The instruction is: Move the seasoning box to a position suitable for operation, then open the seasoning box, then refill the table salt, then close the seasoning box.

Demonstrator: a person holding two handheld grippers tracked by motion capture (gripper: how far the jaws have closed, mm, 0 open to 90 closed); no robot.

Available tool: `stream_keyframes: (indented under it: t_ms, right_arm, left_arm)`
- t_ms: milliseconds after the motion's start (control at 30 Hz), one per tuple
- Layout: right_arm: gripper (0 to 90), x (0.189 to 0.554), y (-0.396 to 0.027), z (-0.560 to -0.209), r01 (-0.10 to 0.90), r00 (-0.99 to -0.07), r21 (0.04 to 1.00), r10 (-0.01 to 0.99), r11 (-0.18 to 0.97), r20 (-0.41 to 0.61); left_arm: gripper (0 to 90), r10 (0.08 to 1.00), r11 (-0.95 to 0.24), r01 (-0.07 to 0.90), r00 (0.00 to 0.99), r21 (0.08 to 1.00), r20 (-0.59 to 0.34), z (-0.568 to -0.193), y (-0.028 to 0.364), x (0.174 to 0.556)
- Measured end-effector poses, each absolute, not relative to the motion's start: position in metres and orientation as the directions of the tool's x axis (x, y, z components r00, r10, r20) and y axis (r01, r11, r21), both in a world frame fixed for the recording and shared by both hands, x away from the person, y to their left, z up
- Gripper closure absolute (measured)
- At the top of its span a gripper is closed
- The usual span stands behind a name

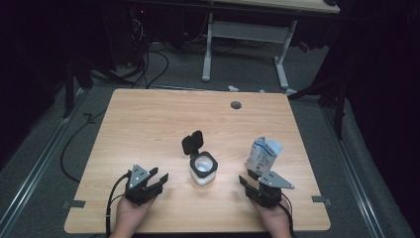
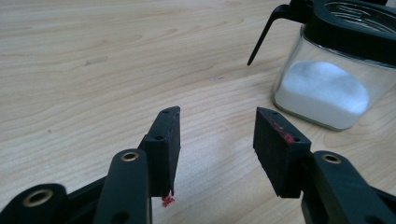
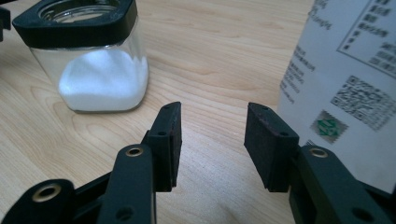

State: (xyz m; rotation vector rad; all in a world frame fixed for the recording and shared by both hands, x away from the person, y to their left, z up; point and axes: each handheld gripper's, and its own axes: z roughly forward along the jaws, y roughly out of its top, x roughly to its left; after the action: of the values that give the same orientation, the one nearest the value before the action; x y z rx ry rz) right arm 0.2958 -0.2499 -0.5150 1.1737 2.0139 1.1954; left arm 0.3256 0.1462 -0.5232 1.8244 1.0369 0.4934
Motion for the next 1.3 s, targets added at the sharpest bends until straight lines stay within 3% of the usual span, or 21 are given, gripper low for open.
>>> stream_keyframes:
  t_ms: [200, 567, 700, 933, 1133, 1300]
  right_arm:
    - [55.0, 0.300, -0.240, -0.517, 0.404, -0.513, 0.870, 0.857, 0.283, -0.040]
    - [55.3, 0.301, -0.234, -0.520, 0.405, -0.541, 0.868, 0.841, 0.287, -0.025]
    - [56.7, 0.301, -0.235, -0.518, 0.404, -0.543, 0.870, 0.840, 0.283, -0.021]
    - [67.4, 0.302, -0.233, -0.521, 0.430, -0.551, 0.858, 0.835, 0.280, 0.004]
    - [89.4, 0.308, -0.218, -0.523, 0.441, -0.562, 0.843, 0.827, 0.310, -0.011]
    - [90.0, 0.316, -0.203, -0.522, 0.441, -0.580, 0.841, 0.814, 0.312, 0.003]
  left_arm:
    - [58.1, 0.819, -0.196, 0.442, 0.565, 0.875, -0.102, -0.519, 0.145, 0.331]
    - [70.0, 0.815, -0.149, 0.479, 0.555, 0.865, -0.167, -0.510, 0.130, 0.354]
    - [75.8, 0.811, -0.157, 0.461, 0.564, 0.873, -0.152, -0.501, 0.123, 0.361]
    - [86.7, 0.809, -0.129, 0.443, 0.564, 0.887, -0.164, -0.487, 0.114, 0.373]
    - [89.6, 0.799, -0.122, 0.426, 0.579, 0.896, -0.166, -0.476, 0.101, 0.381]
    - [89.7, 0.789, -0.113, 0.415, 0.589, 0.903, -0.172, -0.471, 0.094, 0.386]
